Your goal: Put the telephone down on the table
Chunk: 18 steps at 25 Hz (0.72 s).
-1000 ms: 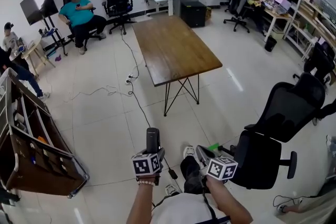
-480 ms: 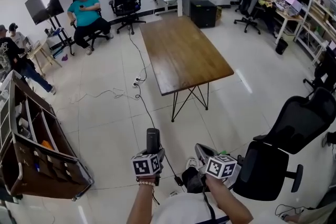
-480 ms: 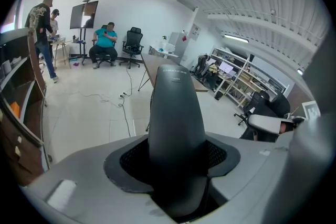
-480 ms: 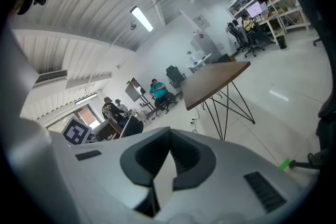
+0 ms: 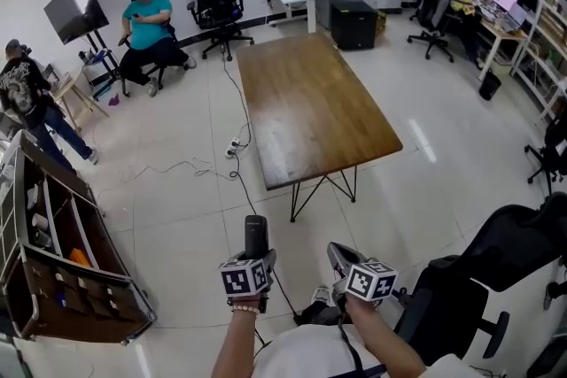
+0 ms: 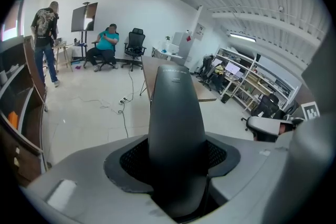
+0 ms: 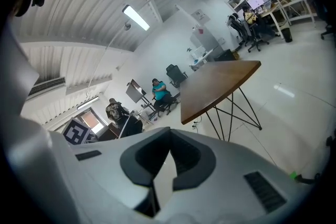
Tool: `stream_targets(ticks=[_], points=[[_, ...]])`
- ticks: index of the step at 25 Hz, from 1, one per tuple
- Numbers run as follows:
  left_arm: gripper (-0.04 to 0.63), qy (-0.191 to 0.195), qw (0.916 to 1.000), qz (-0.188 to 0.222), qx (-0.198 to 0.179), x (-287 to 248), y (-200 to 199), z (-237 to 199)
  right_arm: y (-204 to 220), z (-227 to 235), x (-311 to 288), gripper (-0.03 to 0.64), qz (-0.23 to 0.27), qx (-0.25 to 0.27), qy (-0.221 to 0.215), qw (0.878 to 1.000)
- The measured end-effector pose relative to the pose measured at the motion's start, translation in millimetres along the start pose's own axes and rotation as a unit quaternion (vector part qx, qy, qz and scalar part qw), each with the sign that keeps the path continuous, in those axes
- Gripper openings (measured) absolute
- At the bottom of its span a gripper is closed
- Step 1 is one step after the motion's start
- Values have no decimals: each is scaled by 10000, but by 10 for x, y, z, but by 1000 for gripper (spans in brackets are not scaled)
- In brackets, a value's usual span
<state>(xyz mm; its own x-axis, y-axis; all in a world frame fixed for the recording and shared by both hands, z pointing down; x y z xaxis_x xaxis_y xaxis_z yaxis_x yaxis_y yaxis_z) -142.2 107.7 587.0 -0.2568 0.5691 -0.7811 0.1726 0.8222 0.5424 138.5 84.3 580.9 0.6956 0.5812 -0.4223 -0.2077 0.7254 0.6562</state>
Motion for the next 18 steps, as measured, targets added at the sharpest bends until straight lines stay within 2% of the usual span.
stream_targets(ticks=[8, 18], points=[[279, -86, 9999, 81, -67, -331, -444, 314, -456, 405, -119, 2, 28, -18, -135, 9999], [279, -80, 10000, 2, -18, -580, -586, 432, -545, 619, -174, 2, -83, -87, -119, 9999]])
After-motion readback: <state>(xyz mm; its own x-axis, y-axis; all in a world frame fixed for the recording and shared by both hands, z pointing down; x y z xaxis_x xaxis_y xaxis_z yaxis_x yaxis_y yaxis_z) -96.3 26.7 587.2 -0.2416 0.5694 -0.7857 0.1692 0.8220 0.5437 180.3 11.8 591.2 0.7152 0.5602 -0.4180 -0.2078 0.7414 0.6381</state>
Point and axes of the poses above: the fingertips, and each gripper's own axes: x backward along the fingers, z to its right, y out of its underside, the point moved 10 cm from there along x, backward along the fingers, and after that the axes turned 6 degrees about -z, right-handed, at the moved point
